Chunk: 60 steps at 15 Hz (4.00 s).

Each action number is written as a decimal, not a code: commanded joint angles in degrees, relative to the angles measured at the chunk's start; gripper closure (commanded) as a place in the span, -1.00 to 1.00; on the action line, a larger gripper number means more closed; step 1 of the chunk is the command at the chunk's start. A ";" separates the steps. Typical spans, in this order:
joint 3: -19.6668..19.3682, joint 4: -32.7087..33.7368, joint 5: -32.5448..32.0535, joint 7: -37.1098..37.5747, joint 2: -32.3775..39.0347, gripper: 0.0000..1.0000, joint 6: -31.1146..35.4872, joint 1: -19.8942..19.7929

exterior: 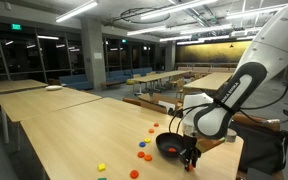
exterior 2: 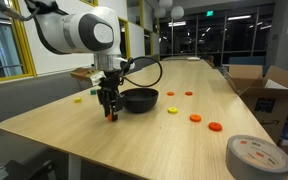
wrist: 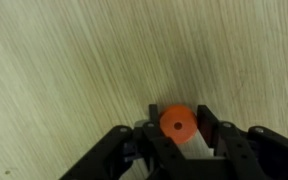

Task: Pick up some of the yellow and orange objects from the table and put them in the bowl

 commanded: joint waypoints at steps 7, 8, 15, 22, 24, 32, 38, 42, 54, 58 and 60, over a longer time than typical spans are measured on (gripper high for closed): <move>6.37 -2.17 -5.08 9.38 -18.33 0.63 -15.48 1.27; 7.05 -1.59 -6.25 10.29 -19.37 0.63 -16.41 0.85; 7.22 4.11 -19.81 14.76 -18.89 0.62 -13.69 -7.31; 2.84 15.31 -22.41 10.15 -6.45 0.63 -10.55 -10.35; 1.66 18.85 -20.52 8.09 -2.31 0.63 -9.98 -9.09; 0.65 26.01 -7.92 2.96 6.10 0.63 -11.30 -3.87; 0.06 27.15 -3.82 1.48 8.76 -0.64 -12.95 -2.34; -0.17 29.21 -4.37 1.13 10.58 -1.00 -13.58 -1.59; 2.24 40.72 -5.15 -12.98 19.78 -1.00 -16.97 3.08; 2.02 42.26 -4.99 -15.36 22.97 -1.00 -17.93 2.97; 1.70 42.93 -5.35 -15.24 24.43 -1.00 -17.86 3.17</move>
